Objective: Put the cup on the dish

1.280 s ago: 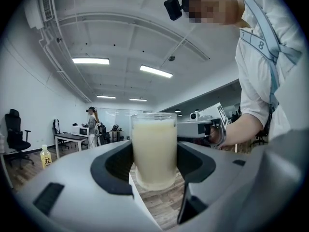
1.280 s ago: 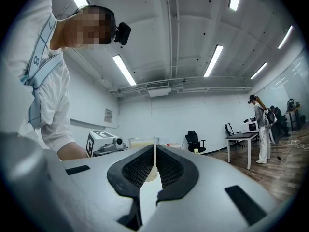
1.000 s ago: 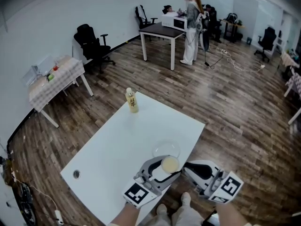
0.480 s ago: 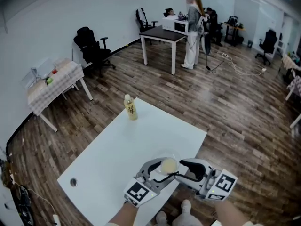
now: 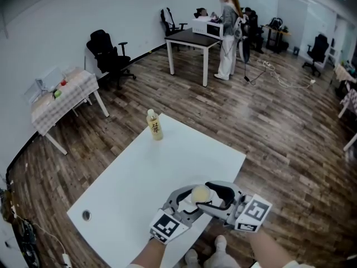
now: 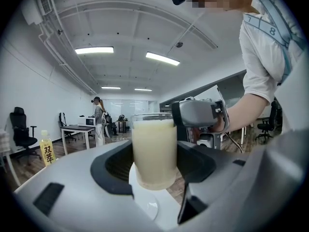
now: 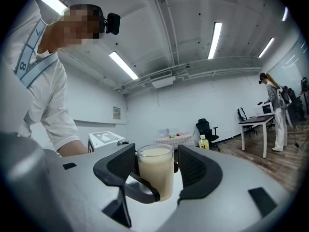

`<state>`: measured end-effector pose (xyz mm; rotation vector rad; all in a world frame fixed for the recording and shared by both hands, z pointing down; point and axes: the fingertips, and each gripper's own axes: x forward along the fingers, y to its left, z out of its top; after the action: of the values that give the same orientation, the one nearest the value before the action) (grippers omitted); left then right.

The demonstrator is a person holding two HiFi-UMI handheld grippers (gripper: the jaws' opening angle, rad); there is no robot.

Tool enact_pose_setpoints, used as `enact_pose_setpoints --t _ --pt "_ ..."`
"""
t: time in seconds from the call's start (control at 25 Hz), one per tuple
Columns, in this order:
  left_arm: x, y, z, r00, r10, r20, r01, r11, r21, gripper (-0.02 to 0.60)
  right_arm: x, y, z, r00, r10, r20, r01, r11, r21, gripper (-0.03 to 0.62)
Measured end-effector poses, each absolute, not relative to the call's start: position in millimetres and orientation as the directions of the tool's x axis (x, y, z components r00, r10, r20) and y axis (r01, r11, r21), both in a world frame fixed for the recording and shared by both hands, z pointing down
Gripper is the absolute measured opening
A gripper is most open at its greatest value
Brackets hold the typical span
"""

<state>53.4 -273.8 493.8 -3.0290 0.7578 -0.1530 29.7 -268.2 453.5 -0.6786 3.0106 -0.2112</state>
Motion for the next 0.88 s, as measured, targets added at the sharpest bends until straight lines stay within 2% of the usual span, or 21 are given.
enact_pose_setpoints --t 0.56,0.88 --pt "52.5 -278.9 519.0 0.867 -0.476 0.148 -0.478 -0.878 -0.021 0.258 18.5 -277.9 480.5 -0.899 -0.432 0.071 -0.437 0.896 -0.077 0.276" --pt "54.4 -287.5 532.9 0.868 -0.466 0.17 -0.473 -0.881 -0.002 0.261 18.6 -286.9 491.8 -0.898 -0.423 0.12 -0.435 0.895 -0.1 0.273"
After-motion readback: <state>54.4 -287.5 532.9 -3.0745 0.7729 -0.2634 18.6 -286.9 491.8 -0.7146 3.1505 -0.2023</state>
